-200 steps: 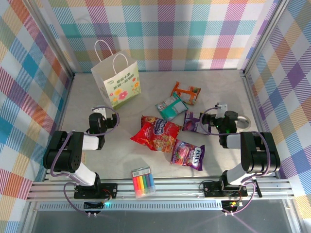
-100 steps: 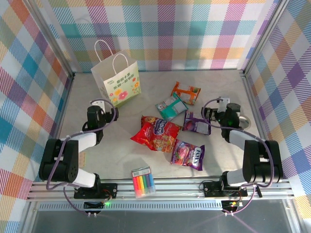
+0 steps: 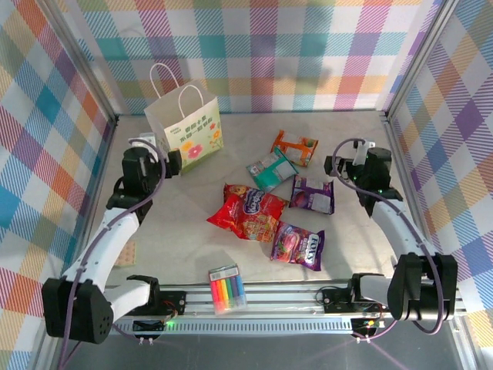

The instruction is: Place the snacks into the paper bag

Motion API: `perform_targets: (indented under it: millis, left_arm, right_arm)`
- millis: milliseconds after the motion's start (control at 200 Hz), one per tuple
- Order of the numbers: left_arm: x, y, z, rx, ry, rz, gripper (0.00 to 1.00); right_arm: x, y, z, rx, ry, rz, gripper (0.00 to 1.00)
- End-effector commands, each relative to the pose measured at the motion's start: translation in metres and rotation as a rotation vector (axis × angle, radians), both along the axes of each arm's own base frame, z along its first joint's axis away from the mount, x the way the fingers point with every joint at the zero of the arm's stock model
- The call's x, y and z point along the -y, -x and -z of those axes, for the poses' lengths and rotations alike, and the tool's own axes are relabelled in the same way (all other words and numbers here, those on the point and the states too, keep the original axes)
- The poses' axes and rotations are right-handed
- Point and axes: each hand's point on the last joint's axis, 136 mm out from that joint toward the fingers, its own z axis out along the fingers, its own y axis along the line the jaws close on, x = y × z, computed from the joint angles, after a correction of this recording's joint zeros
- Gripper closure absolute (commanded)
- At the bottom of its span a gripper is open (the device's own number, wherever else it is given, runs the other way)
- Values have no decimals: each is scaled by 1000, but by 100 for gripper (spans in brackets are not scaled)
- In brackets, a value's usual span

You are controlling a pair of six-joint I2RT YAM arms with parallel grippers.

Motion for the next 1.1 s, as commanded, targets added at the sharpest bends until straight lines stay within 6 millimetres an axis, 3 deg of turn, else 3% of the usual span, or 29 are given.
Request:
perform_targets:
  millis: [0,160,350,835,1095]
  left_arm:
    - [1,29,-13,-116,9,1,11]
    - [-5,43,-50,-106,28,-32,10]
    - [6,35,-66,-140,61,-1,11]
    - [44,-31,-80,-172,-22,28,16]
    - [49,-72,-83,-144,-31,-11,26]
  right_arm:
    - [-1,10,-17,-42,17,-3,1]
    - [-9,11,-34,-98,4,-39,1]
    - [-30,13,-46,-116,-23,-125,1]
    - [-48,18,-47,-130,-5,-190,1]
    - [-52,18,-48,-130,-2,-198,0]
